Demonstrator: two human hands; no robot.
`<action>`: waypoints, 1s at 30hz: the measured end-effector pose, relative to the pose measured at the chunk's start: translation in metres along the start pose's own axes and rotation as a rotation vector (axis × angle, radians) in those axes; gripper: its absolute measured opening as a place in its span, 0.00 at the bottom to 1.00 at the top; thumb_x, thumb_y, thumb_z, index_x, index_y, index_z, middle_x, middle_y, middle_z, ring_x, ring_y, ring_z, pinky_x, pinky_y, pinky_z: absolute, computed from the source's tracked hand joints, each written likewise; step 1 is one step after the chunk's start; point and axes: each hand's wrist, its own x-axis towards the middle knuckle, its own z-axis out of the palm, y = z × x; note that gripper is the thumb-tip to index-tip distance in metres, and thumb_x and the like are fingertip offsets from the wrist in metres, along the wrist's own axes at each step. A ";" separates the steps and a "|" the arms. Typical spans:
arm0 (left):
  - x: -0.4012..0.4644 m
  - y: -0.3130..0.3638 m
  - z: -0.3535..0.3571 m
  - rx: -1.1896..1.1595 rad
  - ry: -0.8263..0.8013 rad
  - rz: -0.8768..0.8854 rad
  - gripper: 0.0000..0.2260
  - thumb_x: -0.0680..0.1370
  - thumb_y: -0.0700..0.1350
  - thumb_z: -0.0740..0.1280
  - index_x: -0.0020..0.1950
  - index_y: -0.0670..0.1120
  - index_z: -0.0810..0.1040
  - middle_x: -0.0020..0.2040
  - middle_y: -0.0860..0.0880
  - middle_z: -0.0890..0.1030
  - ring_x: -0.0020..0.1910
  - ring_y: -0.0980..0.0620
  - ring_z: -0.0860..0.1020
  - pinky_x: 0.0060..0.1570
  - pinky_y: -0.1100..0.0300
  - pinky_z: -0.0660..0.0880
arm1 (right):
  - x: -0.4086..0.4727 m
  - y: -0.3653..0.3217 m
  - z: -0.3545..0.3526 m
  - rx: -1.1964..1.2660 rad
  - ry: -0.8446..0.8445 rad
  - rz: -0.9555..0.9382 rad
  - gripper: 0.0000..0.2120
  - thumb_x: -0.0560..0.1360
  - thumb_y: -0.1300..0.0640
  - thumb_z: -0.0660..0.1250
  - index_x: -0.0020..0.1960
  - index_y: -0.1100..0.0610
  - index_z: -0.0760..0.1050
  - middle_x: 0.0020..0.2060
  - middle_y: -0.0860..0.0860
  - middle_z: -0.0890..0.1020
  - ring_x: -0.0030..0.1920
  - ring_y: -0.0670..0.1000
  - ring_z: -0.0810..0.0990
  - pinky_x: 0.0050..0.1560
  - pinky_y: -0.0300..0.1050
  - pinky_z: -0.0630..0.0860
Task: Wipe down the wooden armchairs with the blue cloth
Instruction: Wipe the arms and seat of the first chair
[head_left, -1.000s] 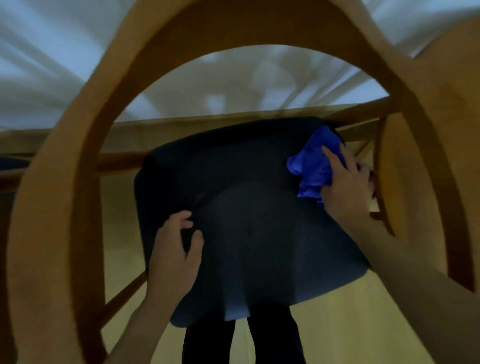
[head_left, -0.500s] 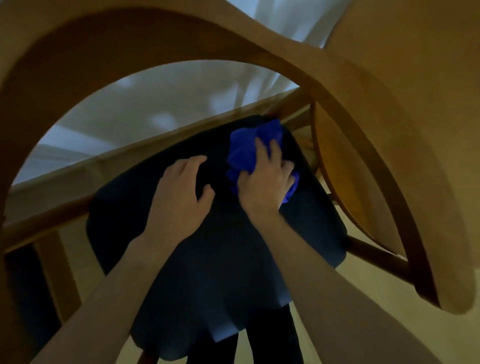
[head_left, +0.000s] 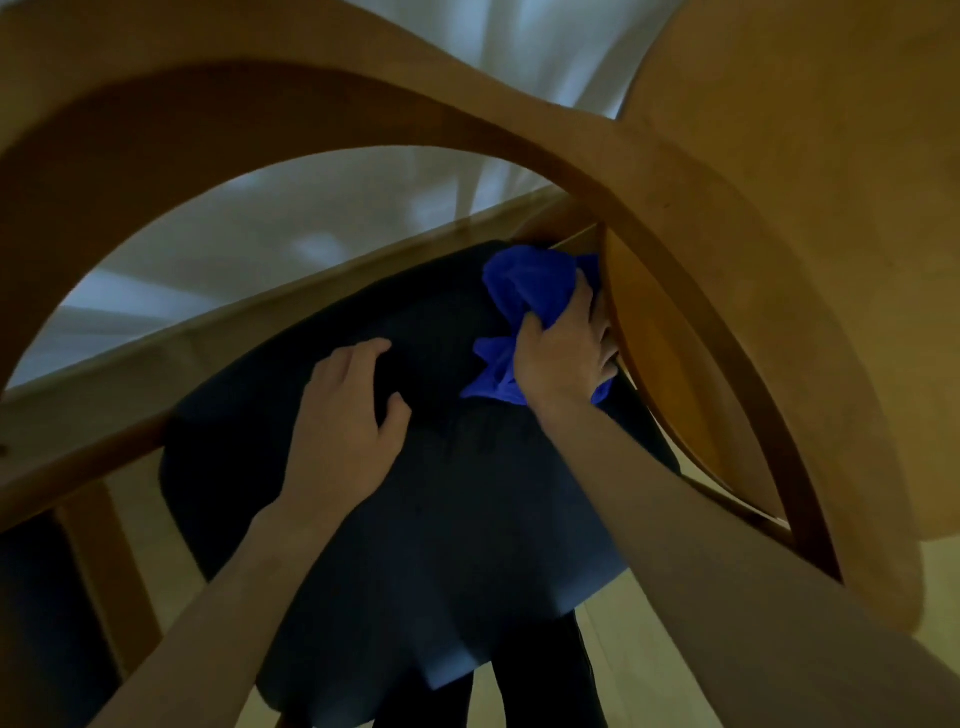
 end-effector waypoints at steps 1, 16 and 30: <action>-0.001 0.002 0.001 -0.009 0.002 -0.004 0.22 0.77 0.44 0.65 0.70 0.46 0.67 0.64 0.46 0.73 0.62 0.49 0.70 0.61 0.56 0.66 | 0.002 -0.001 0.000 -0.053 -0.015 -0.030 0.34 0.78 0.48 0.63 0.79 0.45 0.50 0.79 0.52 0.50 0.77 0.63 0.50 0.72 0.68 0.51; -0.042 -0.023 -0.015 0.014 0.007 -0.094 0.20 0.77 0.42 0.66 0.68 0.45 0.69 0.63 0.46 0.74 0.62 0.48 0.70 0.62 0.54 0.67 | -0.025 0.033 -0.006 0.044 0.042 -0.230 0.33 0.73 0.63 0.65 0.73 0.42 0.62 0.77 0.46 0.59 0.74 0.61 0.58 0.69 0.69 0.58; -0.081 -0.013 -0.006 -0.207 0.243 -0.358 0.20 0.77 0.43 0.67 0.68 0.48 0.68 0.62 0.52 0.73 0.59 0.61 0.66 0.56 0.64 0.63 | -0.037 -0.034 0.015 -0.271 -0.303 -0.832 0.27 0.73 0.60 0.64 0.71 0.46 0.67 0.73 0.47 0.64 0.64 0.60 0.66 0.61 0.61 0.70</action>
